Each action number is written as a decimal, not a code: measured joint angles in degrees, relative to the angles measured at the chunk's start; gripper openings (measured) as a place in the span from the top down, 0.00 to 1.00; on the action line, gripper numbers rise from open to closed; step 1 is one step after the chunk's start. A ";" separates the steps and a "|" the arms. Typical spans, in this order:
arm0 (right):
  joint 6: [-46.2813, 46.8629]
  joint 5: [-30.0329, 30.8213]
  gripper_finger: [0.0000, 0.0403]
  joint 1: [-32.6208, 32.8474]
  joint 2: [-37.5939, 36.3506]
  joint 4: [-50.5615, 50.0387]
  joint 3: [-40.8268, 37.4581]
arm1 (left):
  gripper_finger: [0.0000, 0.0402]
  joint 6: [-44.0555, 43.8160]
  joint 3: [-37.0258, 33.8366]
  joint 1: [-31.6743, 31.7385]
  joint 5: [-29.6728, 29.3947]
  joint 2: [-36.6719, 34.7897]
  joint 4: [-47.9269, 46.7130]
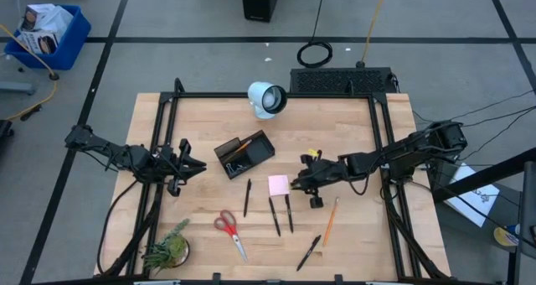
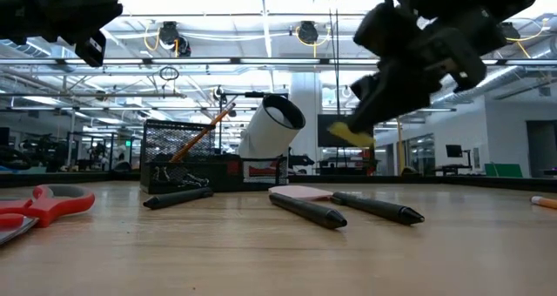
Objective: Pick and place office supplies into organizer
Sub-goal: Put the green eraser into the black desk organizer
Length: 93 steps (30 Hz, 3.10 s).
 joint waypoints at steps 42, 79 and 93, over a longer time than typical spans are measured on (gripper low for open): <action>-10.28 15.84 0.87 -2.05 38.96 58.21 18.95 | 0.84 -0.02 -0.01 0.01 0.00 0.00 -0.01; -1.69 19.45 0.83 -5.38 39.52 43.18 26.60 | 0.84 -0.01 -0.01 -0.01 0.00 -0.01 0.00; -1.45 21.19 0.61 -5.46 40.98 43.90 26.58 | 0.84 -0.01 -0.02 0.00 0.00 0.00 0.00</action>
